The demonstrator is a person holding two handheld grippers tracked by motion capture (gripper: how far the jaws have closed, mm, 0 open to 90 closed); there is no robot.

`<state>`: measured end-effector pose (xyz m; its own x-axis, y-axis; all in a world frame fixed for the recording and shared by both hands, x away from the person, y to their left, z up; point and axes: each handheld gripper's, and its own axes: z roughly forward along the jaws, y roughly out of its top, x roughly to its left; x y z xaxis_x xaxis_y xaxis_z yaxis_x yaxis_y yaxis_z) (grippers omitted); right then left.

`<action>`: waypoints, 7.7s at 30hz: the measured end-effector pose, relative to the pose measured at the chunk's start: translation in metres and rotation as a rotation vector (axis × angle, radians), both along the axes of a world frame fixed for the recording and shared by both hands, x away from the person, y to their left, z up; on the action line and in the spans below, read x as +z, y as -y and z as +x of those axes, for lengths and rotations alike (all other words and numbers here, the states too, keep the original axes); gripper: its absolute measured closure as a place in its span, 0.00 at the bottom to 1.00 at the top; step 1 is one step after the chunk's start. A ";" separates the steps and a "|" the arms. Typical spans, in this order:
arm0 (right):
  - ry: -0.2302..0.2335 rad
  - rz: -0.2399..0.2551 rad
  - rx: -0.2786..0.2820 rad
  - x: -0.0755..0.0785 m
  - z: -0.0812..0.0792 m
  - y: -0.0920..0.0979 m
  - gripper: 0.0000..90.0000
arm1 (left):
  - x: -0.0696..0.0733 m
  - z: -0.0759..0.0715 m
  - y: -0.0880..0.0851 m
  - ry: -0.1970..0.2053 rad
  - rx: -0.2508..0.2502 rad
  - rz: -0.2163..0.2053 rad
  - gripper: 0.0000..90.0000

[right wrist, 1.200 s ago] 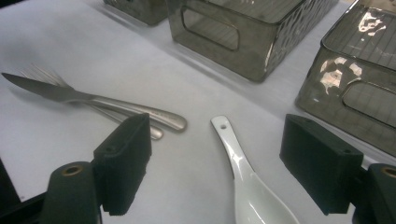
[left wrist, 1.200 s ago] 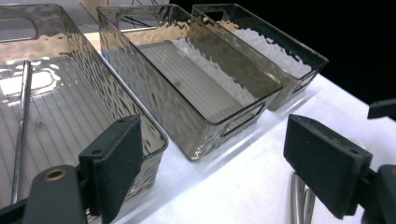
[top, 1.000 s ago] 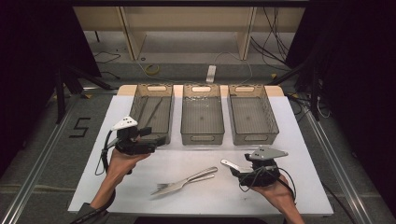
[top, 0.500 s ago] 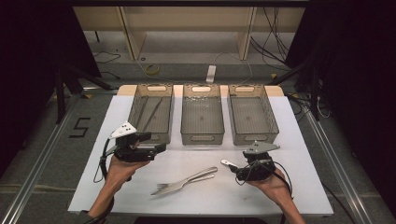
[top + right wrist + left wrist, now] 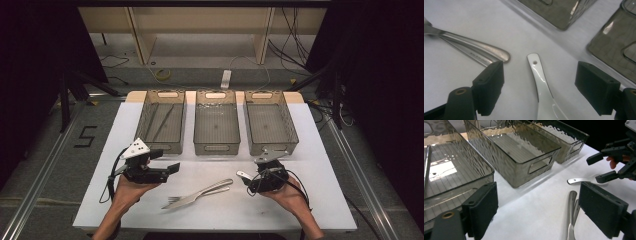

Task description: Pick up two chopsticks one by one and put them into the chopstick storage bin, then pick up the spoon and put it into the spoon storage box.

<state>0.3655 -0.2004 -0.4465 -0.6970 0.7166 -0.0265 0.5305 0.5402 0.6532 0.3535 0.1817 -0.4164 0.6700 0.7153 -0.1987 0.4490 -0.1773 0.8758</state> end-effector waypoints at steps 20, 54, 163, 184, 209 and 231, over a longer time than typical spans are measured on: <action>-0.065 -0.118 0.023 -0.010 0.012 -0.011 0.37 | -0.001 -0.008 0.007 0.013 -0.024 0.010 0.17; -0.215 -0.244 0.084 -0.016 0.029 -0.020 0.78 | -0.001 -0.015 0.013 0.025 -0.053 0.049 0.17; 0.035 0.087 -0.059 0.084 0.147 -0.079 0.85 | 0.000 -0.017 0.011 0.047 -0.049 0.009 0.18; 0.026 0.092 -0.125 0.067 0.160 -0.083 0.85 | 0.000 -0.017 0.012 0.051 -0.054 0.015 0.18; -0.040 0.073 -0.115 0.048 0.161 -0.095 0.68 | 0.000 -0.018 0.012 0.051 -0.054 0.014 0.18; -0.011 0.096 0.059 0.070 0.112 -0.077 0.44 | 0.000 -0.017 0.012 0.048 -0.049 0.015 0.18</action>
